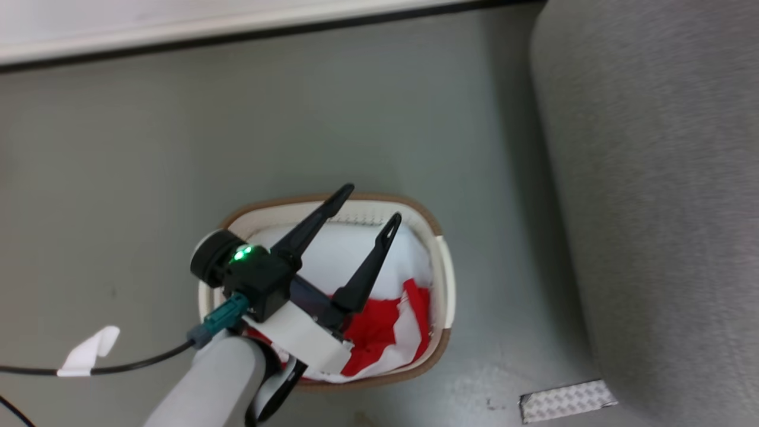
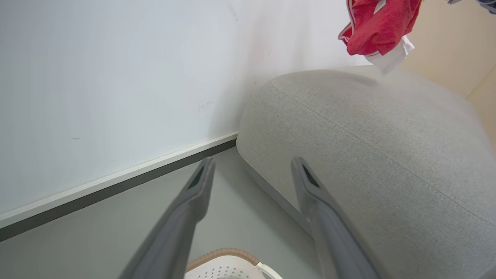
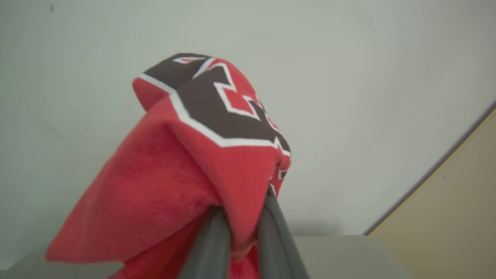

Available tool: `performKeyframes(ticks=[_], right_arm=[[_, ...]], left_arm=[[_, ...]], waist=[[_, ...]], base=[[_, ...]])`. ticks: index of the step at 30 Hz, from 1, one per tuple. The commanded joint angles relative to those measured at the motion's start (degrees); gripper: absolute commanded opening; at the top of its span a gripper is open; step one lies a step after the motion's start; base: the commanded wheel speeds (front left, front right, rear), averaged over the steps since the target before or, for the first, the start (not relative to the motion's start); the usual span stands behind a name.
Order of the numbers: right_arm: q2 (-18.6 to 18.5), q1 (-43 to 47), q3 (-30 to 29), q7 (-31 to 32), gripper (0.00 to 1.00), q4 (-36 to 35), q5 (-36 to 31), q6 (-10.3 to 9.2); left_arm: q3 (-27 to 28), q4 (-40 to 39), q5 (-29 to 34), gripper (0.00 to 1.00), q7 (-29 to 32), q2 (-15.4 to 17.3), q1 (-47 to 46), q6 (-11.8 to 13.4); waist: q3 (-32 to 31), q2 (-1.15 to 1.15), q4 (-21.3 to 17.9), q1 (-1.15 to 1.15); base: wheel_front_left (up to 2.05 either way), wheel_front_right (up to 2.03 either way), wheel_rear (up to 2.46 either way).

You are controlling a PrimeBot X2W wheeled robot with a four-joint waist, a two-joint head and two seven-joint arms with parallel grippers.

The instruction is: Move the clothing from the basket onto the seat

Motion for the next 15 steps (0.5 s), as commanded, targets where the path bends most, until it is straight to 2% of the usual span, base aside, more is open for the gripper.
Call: performKeyframes(ticks=[1,3,4,5,6,7,8,9,10,15], right_arm=[[0.11,-0.09,-2.3,0.81,0.0,1.21,-2.05,-0.14],[1.0,1.37,-6.8,1.92,0.0,2.87,-5.42,-0.14],[1.0,1.37,-6.8,1.92,0.0,2.87,-5.42,-0.14],[2.72,3.43,-11.4,2.47,0.0,4.74,-8.8,-0.14],[3.65,4.44,-13.65,2.68,0.0,5.69,-10.21,-0.14],[4.63,5.3,-15.64,2.38,0.05,6.49,-11.88,-0.14],[5.5,5.77,-17.31,1.78,0.36,7.02,-12.92,-0.14],[6.45,6.24,-18.83,1.07,0.73,7.43,-13.93,-0.14],[7.27,7.05,-20.18,0.36,1.0,8.02,-15.19,-0.14],[11.24,10.21,-22.99,-4.61,1.0,10.98,-17.26,-0.14]], left_arm=[[-0.11,-0.25,0.63,1.0,-0.73,-0.11,-1.35,-0.29],[-0.41,-0.21,0.6,1.0,-1.22,-0.45,-2.4,-0.41],[-0.41,-0.21,0.6,1.0,-1.22,-0.45,-2.4,-0.41],[-0.52,0.12,0.32,1.0,-1.65,-0.8,-3.1,-0.48],[-0.57,0.41,0.2,1.0,-2.02,-0.92,-3.22,-0.52],[-0.65,0.72,0.13,1.0,-2.22,-0.98,-3.29,-0.57],[-0.68,1.07,0.06,1.0,-2.51,-0.97,-3.3,-0.61],[-0.65,1.47,-0.05,1.0,-2.76,-0.86,-3.17,-0.62],[-0.54,1.85,-0.19,1.0,-2.92,-0.71,-2.92,-0.62],[0.34,4.19,-1.21,1.0,-3.9,-0.44,-0.68,0.44]], waist=[[5.07,0.0,4.56,-0.01],[6.34,0.0,5.51,-0.01],[6.34,0.0,5.51,-0.01],[7.19,0.0,6.13,-0.01],[7.34,0.0,6.28,-0.01],[7.39,0.0,6.37,-0.01],[7.31,0.0,6.36,-0.01],[7.01,0.0,6.21,-0.01],[6.55,0.0,5.99,-0.01],[1.72,0.0,3.85,-0.01]], base=[[0.0,0.0,0.0],[0.0,0.0,0.0],[0.0,0.0,0.0],[0.0,0.0,0.0],[0.0,0.0,0.0],[0.0,0.0,0.0],[0.0,0.0,0.0],[0.0,0.0,0.0],[0.0,0.0,0.0],[0.0,0.0,0.0]])
